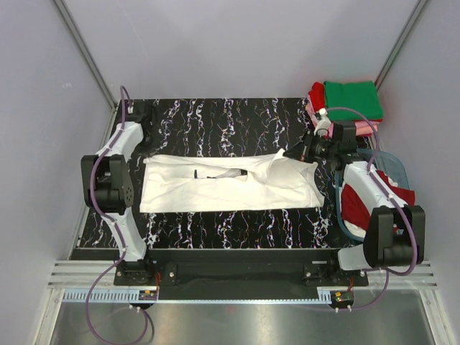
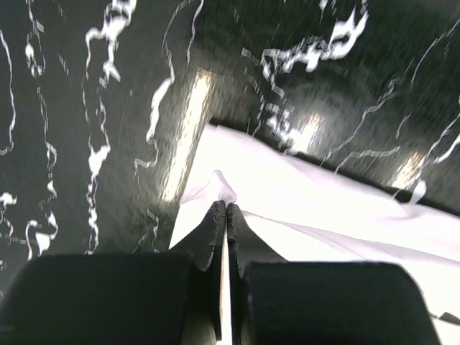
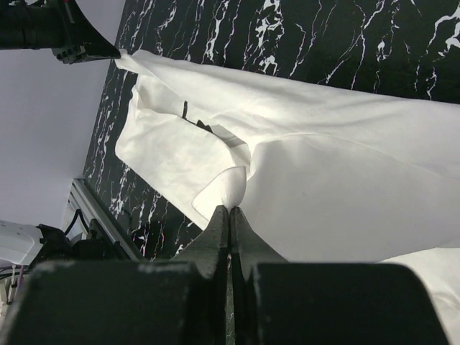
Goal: Fold and stack the t-shirts
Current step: Fold the tshirt
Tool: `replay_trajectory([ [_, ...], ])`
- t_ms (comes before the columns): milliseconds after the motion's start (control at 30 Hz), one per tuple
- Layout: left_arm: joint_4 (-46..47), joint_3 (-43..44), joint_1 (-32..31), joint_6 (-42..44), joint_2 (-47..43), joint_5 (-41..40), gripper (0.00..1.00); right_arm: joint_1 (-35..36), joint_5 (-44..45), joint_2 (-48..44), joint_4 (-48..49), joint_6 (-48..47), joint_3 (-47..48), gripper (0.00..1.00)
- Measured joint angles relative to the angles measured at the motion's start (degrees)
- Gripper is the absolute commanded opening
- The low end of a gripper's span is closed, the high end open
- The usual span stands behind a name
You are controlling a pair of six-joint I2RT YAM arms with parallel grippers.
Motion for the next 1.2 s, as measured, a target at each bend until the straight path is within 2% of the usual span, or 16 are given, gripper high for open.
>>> replay_trajectory([
  [267,0.7,-8.1,0.0,-0.1,-5.7,-0.1,0.0,0.0,3.6,-6.4,-1.7,0.7,-2.6,0.0],
  [500,1.1,-12.5,-0.3,-0.3,-8.9,-0.5,0.0,0.0,8.7,-14.0,-3.4,3.3,-8.8,0.0],
  [533,1.1,-13.3,-0.5,-0.4,-9.6,-0.9,0.16,0.0,10.5,-15.5,-3.6,4.3,-10.3,0.11],
  [633,0.4,-15.5,-1.2,-1.3,-11.6,-3.3,0.64,0.0,16.0,-21.4,-4.8,8.9,-15.6,0.71],
  [667,0.2,-16.2,-1.3,-2.0,-12.2,-4.2,0.85,0.0,18.2,-23.8,-5.1,10.6,-17.8,0.74],
  [700,0.0,-17.4,-1.4,-2.8,-13.3,-5.5,0.93,0.0,20.7,-26.4,-6.0,12.6,-20.0,0.78],
  [733,-0.1,-18.9,-1.5,-3.8,-14.8,-6.6,0.95,0.0,22.9,-28.6,-7.3,14.2,-21.7,0.8],
  [867,-1.5,-22.4,-1.0,-6.8,-21.8,-8.8,0.92,0.0,29.9,-32.0,-11.0,18.4,-23.3,0.78],
  [1000,0.9,-21.9,-0.9,-7.7,-25.3,-8.2,0.87,-0.1,31.2,-28.7,-11.5,19.9,-21.2,0.75],
  [1133,2.6,-19.2,-2.6,-7.7,-21.7,-7.0,0.84,1.4,30.0,-21.0,-9.2,22.2,-19.2,0.74],
  [1200,3.5,-17.2,-4.3,-7.7,-17.5,-6.5,0.83,5.0,30.7,-15.8,-9.0,23.2,-17.6,0.75],
])
